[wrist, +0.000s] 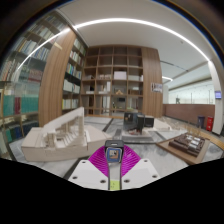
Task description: Unplug charger
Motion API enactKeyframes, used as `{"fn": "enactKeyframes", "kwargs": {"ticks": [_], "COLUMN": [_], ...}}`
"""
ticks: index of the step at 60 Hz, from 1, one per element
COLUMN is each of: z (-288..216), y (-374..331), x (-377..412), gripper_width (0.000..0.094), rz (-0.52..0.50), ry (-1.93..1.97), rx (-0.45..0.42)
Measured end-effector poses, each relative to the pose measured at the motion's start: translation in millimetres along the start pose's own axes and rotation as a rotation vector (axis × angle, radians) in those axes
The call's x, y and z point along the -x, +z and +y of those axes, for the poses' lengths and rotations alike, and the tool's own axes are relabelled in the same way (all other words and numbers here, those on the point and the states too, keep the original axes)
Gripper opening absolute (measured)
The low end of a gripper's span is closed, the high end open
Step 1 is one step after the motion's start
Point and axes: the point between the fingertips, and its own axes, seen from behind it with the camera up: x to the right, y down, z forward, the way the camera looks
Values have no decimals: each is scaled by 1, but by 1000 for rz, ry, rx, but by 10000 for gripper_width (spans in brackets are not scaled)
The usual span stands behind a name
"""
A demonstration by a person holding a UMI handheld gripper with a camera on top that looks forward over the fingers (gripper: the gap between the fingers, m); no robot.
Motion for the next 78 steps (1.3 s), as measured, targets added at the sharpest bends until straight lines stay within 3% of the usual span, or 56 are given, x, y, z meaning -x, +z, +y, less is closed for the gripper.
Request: {"fn": "enactKeyframes", "kwargs": {"ticks": [4, 12, 17, 26, 35, 44, 48, 51, 55, 60, 78], "z": [-53, -72, -11, 117, 181, 182, 187, 188, 185, 170, 87], "y": [-22, -44, -44, -41, -38, -25, -25, -27, -33, -48, -141], "x": [-8, -79, -117, -163, -176, -186, -186, -185, -179, -169, -131], "gripper_width": [116, 116, 123, 134, 162, 284, 570, 867, 811, 819, 835], "rz": [-23, 77, 109, 151, 162, 177, 160, 142, 105, 70, -29], "ry": [59, 33, 47, 56, 76, 53, 33, 22, 40, 58, -50], "rx": [-69, -74, 60, 378, 500, 490, 526, 535, 542, 542, 414]}}
